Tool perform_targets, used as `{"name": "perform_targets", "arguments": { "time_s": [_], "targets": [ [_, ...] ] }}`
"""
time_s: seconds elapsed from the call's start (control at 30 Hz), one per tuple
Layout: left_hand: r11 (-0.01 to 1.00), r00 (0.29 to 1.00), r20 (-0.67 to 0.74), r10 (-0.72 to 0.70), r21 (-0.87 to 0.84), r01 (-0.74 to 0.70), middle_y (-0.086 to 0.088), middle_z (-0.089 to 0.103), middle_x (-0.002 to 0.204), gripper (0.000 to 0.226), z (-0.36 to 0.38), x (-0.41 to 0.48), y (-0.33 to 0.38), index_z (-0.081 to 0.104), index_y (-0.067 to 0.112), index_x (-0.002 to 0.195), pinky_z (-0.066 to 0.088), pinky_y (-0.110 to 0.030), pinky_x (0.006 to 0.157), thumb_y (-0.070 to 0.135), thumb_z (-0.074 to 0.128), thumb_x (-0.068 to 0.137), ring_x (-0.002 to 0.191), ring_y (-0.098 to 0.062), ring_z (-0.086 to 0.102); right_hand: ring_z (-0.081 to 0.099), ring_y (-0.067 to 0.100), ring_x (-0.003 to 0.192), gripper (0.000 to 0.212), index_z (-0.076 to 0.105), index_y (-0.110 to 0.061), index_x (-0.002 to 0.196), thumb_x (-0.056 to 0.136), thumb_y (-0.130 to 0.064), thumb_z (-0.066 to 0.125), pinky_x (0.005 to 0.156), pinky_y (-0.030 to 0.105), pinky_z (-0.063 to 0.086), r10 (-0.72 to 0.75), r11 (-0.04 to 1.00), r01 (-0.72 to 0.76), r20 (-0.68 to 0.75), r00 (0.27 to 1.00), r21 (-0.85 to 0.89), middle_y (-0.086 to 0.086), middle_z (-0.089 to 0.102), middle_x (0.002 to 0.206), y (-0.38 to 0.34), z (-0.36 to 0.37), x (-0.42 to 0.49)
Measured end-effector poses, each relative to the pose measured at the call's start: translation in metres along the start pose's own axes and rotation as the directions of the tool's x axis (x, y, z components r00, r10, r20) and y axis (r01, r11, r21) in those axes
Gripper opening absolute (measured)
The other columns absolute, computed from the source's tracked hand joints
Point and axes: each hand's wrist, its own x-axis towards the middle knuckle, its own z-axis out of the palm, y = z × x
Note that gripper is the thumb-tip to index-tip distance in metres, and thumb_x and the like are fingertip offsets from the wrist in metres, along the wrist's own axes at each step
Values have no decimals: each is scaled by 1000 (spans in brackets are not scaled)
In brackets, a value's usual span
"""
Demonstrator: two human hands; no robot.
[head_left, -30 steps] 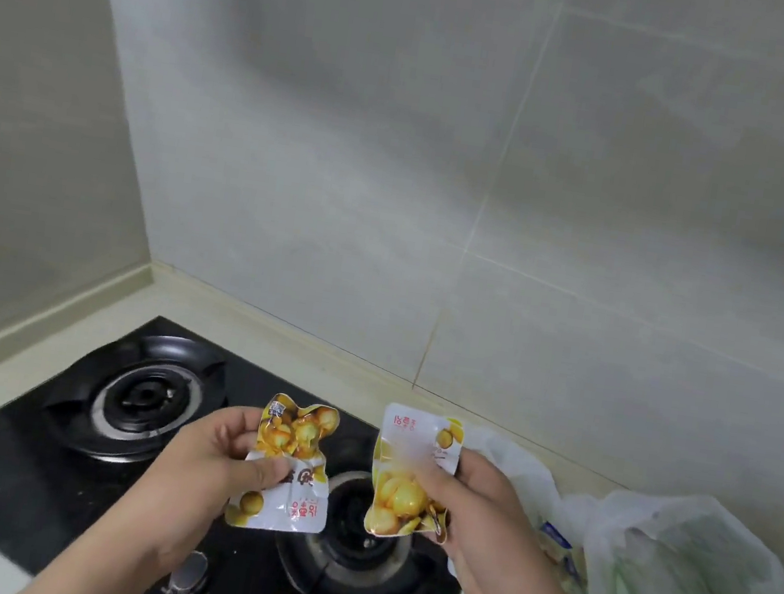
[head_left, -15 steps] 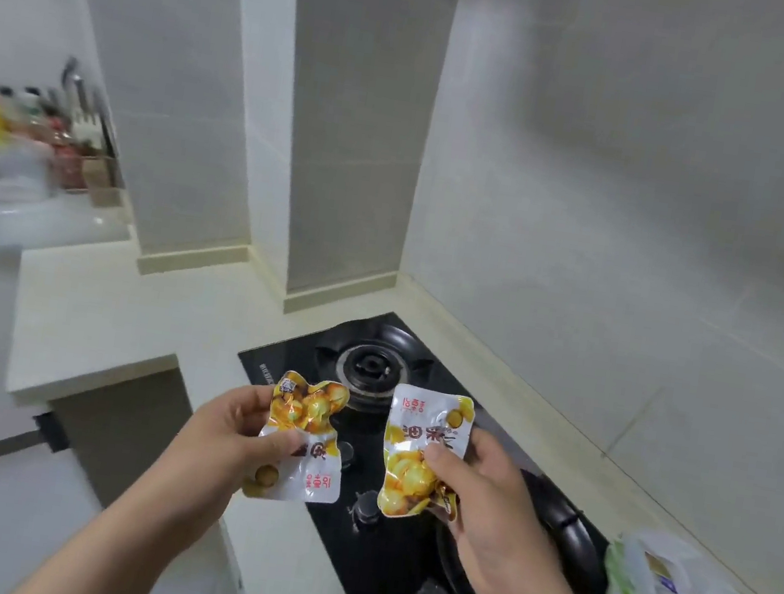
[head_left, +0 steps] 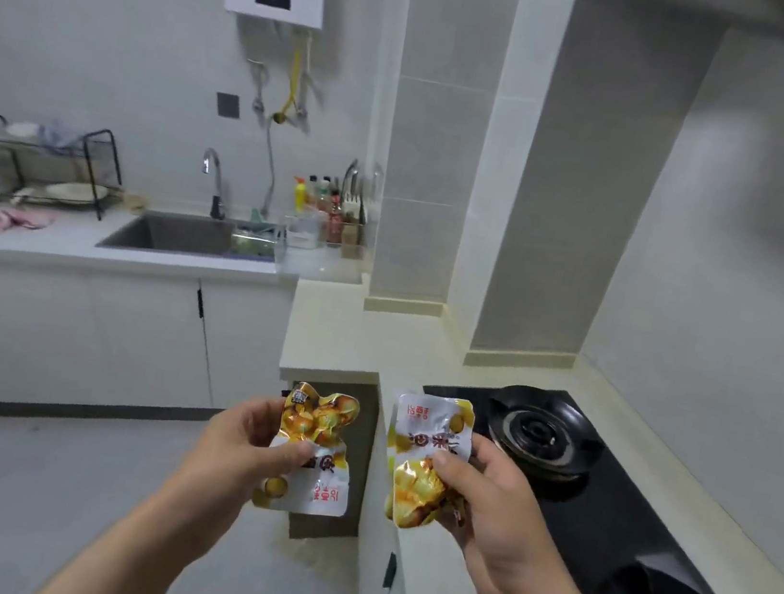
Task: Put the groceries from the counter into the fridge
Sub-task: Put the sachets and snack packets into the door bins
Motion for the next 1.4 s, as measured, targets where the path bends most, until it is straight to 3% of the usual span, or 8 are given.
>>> {"name": "perform_targets", "arguments": {
  "time_s": [0.13, 0.23, 0.37, 0.57, 0.8, 1.03, 1.2, 1.4],
  "targets": [
    [999, 992, -124, 17, -33, -22, -7, 76, 95, 35, -47, -23, 5, 65, 9, 110, 56, -42, 84, 3, 74, 76, 90, -26, 72, 70, 37, 98, 20, 69, -8, 111, 96, -6, 56, 89, 52, 56, 12, 998, -4, 153, 988, -55, 17, 74, 102, -2, 47, 5],
    [997, 980, -195, 39, -65, -53, -10, 75, 100, 50, -79, -37, 9, 64, 6, 114, 54, -47, 90, 10, 77, 66, 94, -29, 71, 70, 35, 99, 18, 70, -10, 109, 95, -8, 58, 93, 53, 54, 2, 994, 24, 228, 974, -111, 13, 75, 101, -5, 86, 6],
    [993, 955, -292, 53, -84, -81, -9, 75, 99, 38, -121, -56, 10, 65, 8, 113, 56, -46, 89, -1, 75, 77, 93, -27, 72, 72, 31, 93, 18, 70, -9, 107, 94, -5, 59, 87, 50, 57, -8, 990, 55, 333, 943, -131, 14, 75, 98, -8, 138, 7],
    [991, 901, -427, 71, -73, -113, -3, 75, 98, 36, -192, -85, 14, 64, 16, 111, 56, -42, 87, 3, 75, 79, 92, -20, 73, 74, 25, 90, 18, 68, -11, 109, 93, -8, 62, 78, 38, 58, 13, 987, 64, 472, 882, -147, 8, 77, 96, -6, 219, 6],
    [983, 826, -557, 87, -89, -163, -8, 75, 102, 38, -274, -121, 10, 65, 12, 114, 55, -50, 90, 1, 75, 79, 96, -27, 72, 74, 27, 91, 23, 65, -9, 113, 90, -8, 64, 79, 41, 58, 69, 992, 7, 601, 796, -125, 10, 76, 98, 3, 311, -3],
    [966, 740, -666, 94, -117, -228, -12, 75, 98, 35, -350, -158, 2, 64, 7, 114, 56, -43, 79, -6, 69, 82, 90, -30, 73, 74, 28, 89, 24, 66, -7, 112, 89, -6, 64, 74, 39, 56, 65, 994, 12, 675, 735, -109, 12, 76, 98, 16, 397, -19],
    [954, 676, -728, 117, -108, -281, -13, 75, 98, 34, -395, -188, 6, 64, 9, 113, 56, -43, 79, -8, 66, 83, 90, -31, 73, 73, 30, 91, 24, 66, -8, 112, 88, -4, 64, 80, 44, 57, 67, 995, 10, 715, 696, -103, 13, 76, 99, 26, 451, -32],
    [944, 626, -773, 105, -121, -307, -14, 75, 101, 39, -447, -217, 4, 64, 8, 117, 57, -42, 80, -10, 66, 82, 92, -32, 73, 74, 28, 87, 53, 62, -10, 115, 64, -17, 76, 74, 42, 57, 52, 996, 22, 738, 673, -89, 9, 76, 96, 36, 507, -48]
  ]
}}
